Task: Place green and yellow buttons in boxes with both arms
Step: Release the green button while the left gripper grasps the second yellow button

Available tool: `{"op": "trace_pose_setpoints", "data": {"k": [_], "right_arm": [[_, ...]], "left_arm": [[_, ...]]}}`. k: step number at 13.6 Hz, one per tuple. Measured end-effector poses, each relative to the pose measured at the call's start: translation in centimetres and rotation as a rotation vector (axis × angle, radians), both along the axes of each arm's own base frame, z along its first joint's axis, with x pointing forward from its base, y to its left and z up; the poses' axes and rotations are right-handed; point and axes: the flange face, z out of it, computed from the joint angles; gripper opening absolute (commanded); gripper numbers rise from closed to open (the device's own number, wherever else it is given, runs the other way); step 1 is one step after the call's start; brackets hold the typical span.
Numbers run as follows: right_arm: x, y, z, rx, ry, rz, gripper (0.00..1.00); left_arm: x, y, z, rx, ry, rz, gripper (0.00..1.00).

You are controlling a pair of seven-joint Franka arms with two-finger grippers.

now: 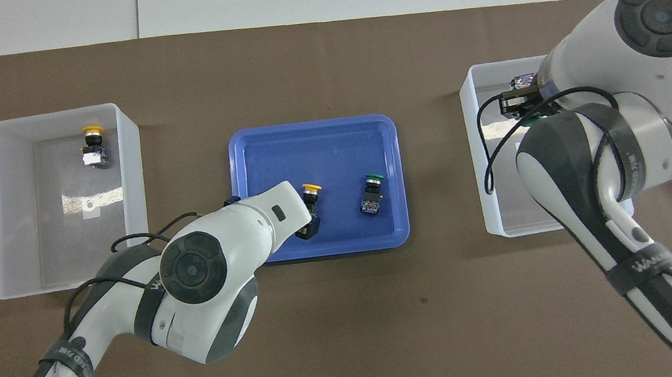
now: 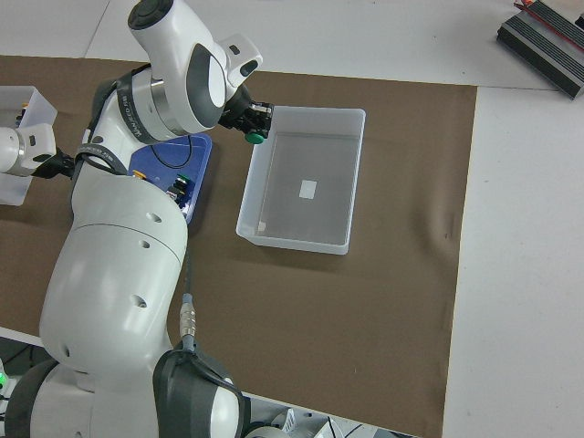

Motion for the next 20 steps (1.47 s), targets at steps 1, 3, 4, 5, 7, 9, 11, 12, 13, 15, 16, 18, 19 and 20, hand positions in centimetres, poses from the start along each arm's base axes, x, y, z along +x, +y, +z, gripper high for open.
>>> {"op": "trace_pose_setpoints", "data": {"k": [1,3,4,5,7,9,11,12,13,15,16,18,19,20], "right_arm": [[-0.1,-2.1,-2.0,0.001,-0.002,0.02,0.0],[-0.7,-4.4,-6.3,0.01,-0.021,0.031,0.0],[-1.1,-5.1,-8.1,0.016,-0.031,0.026,0.0],[-1.4,-5.7,-9.6,0.02,-0.035,0.019,0.0],[-1.8,-6.6,-11.3,0.024,-0.032,0.009,0.08],[-1.9,-7.4,-13.0,0.031,-0.052,0.002,0.35],[-2.3,-8.7,-15.1,0.037,-0.062,-0.006,1.0],[-2.4,-9.0,-15.6,0.038,-0.061,-0.005,1.0],[-2.4,-9.0,-15.7,0.038,-0.062,-0.004,1.0],[-2.2,-8.3,-14.9,0.04,-0.076,0.007,1.0],[-2.0,-7.8,-13.7,0.041,-0.097,0.016,1.0],[-1.6,-5.5,-9.6,0.045,-0.134,0.051,1.0],[-1.6,-3.7,-7.2,0.047,-0.129,0.06,1.0],[-1.6,-1.4,-4.4,0.053,-0.12,0.044,1.0]], "left_arm": [[-0.3,-1.0,-1.5,-0.007,0.003,0.006,1.0],[-0.8,-2.1,-4.6,0.001,0.027,0.012,1.0],[-1.0,-2.6,-5.9,0.001,0.034,0.015,1.0],[-1.2,-3.1,-7.0,-0.003,0.035,0.021,1.0],[-1.2,-3.2,-8.0,-0.005,0.037,0.03,0.78],[-0.9,-3.0,-7.9,-0.01,0.038,0.054,0.04],[-0.5,-2.7,-7.4,-0.025,0.038,0.102,0.0],[-0.3,-2.5,-7.1,-0.031,0.035,0.118,0.0],[0.2,-2.2,-6.6,-0.038,0.028,0.131,0.0],[1.5,-0.7,-4.0,-0.056,0.008,0.167,0.0],[2.1,0.5,-1.9,-0.059,0.006,0.188,0.0],[2.9,3.1,2.6,-0.058,0.005,0.22,0.0],[3.1,4.5,4.4,-0.055,0.008,0.236,0.0],[3.4,6.4,6.2,-0.052,0.012,0.26,0.0]]}}
